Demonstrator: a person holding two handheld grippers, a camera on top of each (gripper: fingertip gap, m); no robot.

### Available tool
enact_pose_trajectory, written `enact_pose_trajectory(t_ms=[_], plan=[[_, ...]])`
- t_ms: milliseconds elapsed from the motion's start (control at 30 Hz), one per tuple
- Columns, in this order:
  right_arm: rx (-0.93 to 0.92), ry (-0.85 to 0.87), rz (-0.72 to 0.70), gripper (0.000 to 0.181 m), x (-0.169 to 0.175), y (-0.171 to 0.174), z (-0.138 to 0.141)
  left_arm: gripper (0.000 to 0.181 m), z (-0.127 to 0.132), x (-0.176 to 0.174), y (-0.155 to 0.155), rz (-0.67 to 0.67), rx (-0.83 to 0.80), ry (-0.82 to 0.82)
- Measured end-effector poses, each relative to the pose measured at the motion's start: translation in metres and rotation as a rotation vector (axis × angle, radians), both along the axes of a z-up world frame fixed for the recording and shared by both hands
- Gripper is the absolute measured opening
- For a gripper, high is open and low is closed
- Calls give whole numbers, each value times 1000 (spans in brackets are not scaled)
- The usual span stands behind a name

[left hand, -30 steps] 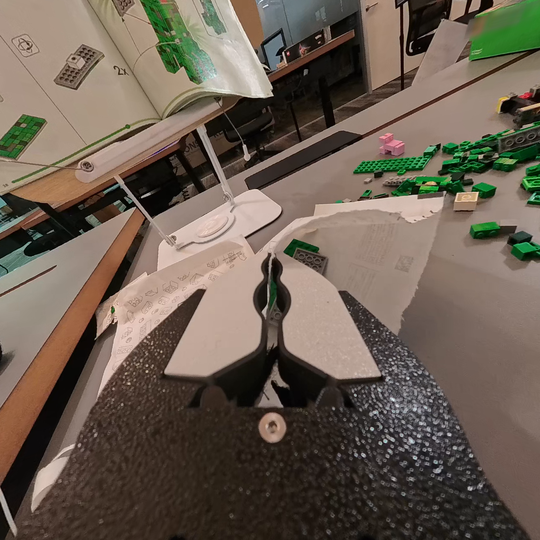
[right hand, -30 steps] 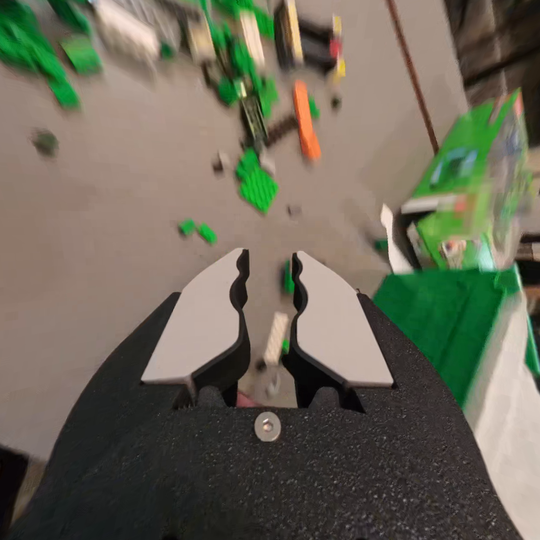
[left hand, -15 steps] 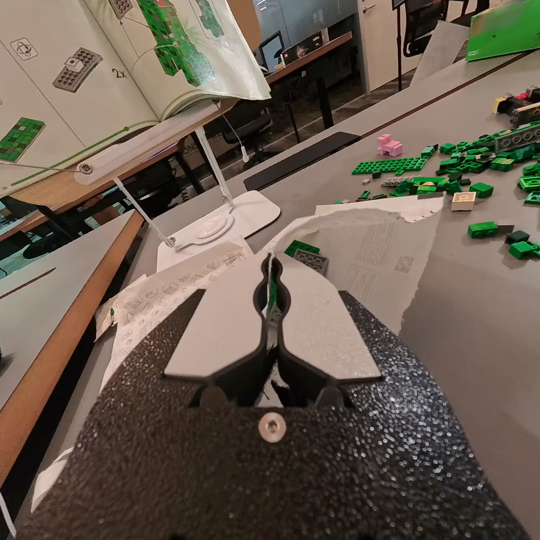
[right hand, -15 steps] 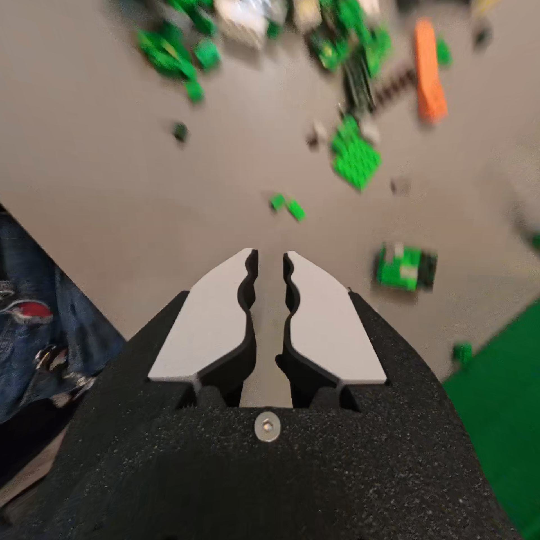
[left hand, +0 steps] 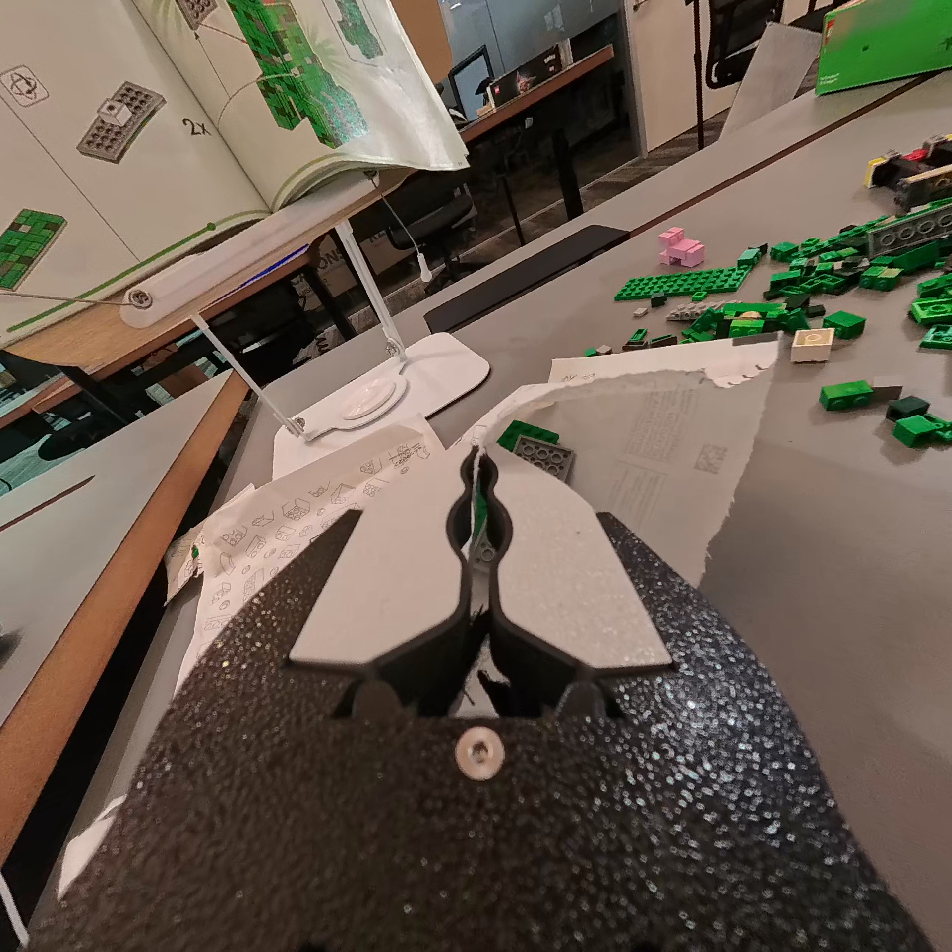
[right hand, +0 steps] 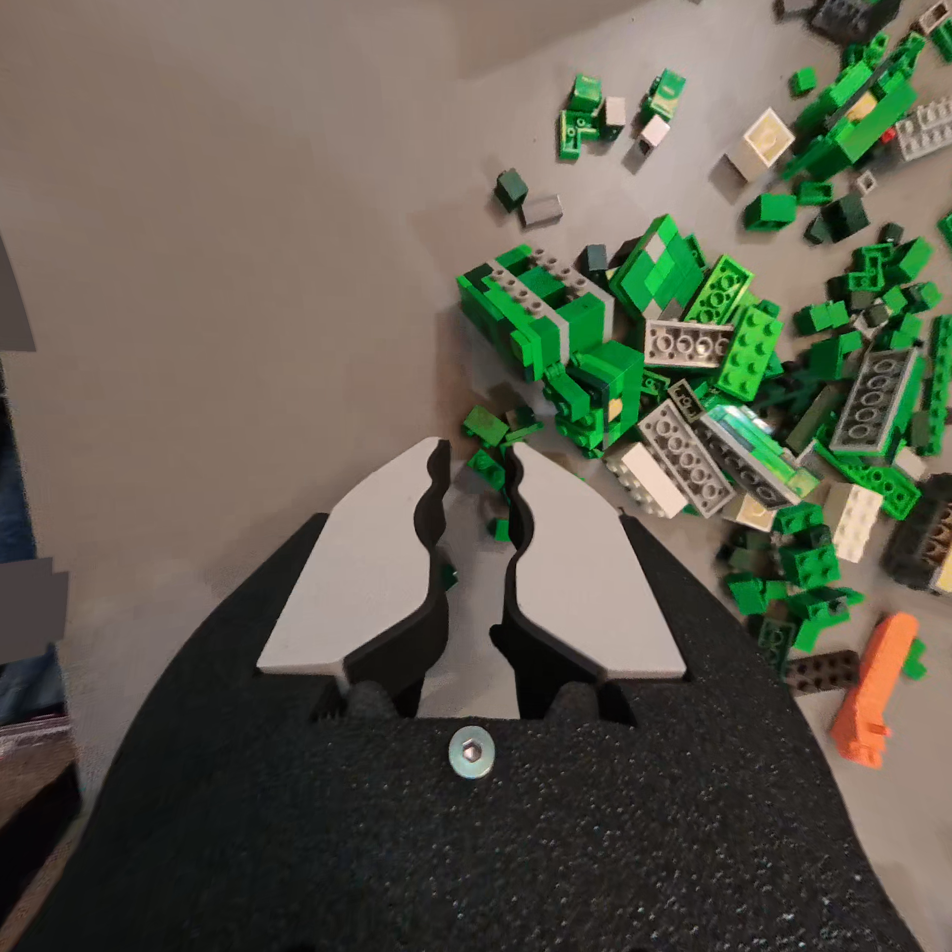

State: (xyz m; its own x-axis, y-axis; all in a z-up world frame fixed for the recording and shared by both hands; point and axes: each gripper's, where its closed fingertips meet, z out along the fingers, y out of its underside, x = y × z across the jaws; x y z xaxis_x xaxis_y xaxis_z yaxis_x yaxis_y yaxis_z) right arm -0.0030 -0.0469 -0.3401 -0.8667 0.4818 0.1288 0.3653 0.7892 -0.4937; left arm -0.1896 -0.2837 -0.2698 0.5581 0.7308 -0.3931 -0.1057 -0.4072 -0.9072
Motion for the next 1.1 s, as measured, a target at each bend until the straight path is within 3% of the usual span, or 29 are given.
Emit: enact_pose_trajectory(t_ms=[133, 233, 500, 600, 900, 1100], plan=[[56, -18, 4, 25, -2, 3, -7, 0, -1, 0, 0, -3, -2, -3], [25, -110, 25, 16, 8, 0, -6, 0, -1, 0, 0, -4, -1, -5], [154, -65, 27, 23, -12, 16, -14, 0, -2, 1, 2, -10, -7, -12], [145, -105, 49, 12, -9, 13, -15, 0, -3, 1, 2, -12, -9, -12], [185, 92, 49, 11, -2, 20, 17, 3, -13, 6, 15, -98, -18, -94], [199, -27, -3, 12, 6, 24, -4, 1, -12, 6, 14, -90, -30, -69]])
